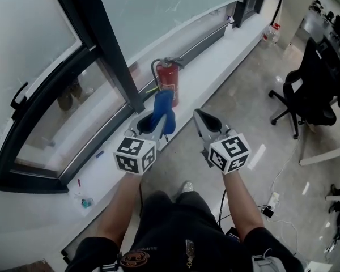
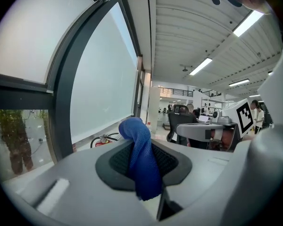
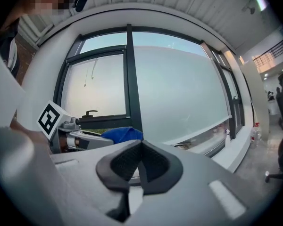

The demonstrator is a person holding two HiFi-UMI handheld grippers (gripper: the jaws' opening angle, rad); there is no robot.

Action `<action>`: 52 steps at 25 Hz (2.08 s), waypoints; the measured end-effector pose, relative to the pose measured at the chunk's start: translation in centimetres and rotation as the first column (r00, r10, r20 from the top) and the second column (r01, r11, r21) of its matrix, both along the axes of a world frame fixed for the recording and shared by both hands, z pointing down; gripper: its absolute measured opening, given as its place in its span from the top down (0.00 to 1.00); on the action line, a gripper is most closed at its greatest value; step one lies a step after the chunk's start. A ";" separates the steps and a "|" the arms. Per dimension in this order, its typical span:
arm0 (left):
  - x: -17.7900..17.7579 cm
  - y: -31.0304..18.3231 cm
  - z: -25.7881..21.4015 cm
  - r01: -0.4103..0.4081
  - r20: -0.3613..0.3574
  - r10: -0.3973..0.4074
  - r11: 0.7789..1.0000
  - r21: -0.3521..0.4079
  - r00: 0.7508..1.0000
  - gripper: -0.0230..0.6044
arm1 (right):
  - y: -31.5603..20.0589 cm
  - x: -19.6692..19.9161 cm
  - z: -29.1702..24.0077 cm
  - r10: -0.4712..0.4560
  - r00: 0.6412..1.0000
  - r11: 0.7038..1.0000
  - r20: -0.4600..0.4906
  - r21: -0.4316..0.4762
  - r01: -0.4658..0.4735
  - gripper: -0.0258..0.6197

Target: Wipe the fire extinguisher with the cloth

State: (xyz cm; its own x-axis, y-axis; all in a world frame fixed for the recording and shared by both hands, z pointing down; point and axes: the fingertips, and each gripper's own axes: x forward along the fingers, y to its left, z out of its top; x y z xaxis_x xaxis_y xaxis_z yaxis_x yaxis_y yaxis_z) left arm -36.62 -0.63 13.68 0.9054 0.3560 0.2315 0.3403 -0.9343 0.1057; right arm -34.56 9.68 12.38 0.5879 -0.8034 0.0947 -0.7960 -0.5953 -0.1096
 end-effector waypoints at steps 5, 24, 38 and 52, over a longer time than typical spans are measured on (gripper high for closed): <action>4.2 0.2 0.6 0.037 0.017 -0.037 0.999 0.012 0.999 0.84 | 0.2 4.1 0.6 -0.031 0.999 1.000 0.011 -0.003 0.031 0.96; 24.5 -6.0 8.9 0.009 0.072 -0.007 1.000 -0.027 0.997 0.84 | -6.3 19.6 7.5 0.023 0.993 0.981 0.119 -0.194 0.001 0.96; 35.9 -6.2 13.1 0.126 0.198 -0.137 0.990 0.066 0.971 0.84 | -5.1 27.2 12.2 -0.076 0.974 0.982 0.214 -0.151 0.110 0.96; 34.6 1.1 12.9 -0.018 0.212 0.026 0.999 -0.039 0.977 0.85 | -2.8 29.1 13.7 -0.143 0.953 0.972 0.267 -0.145 0.187 0.96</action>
State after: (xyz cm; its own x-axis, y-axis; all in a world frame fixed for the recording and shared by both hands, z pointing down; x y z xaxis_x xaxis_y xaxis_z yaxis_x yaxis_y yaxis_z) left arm -2.05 0.43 26.59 0.8288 0.3869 0.4041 0.3268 -0.9211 0.2116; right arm -5.44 6.91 26.13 0.3874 -0.8470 0.3640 -0.8435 -0.4850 -0.2309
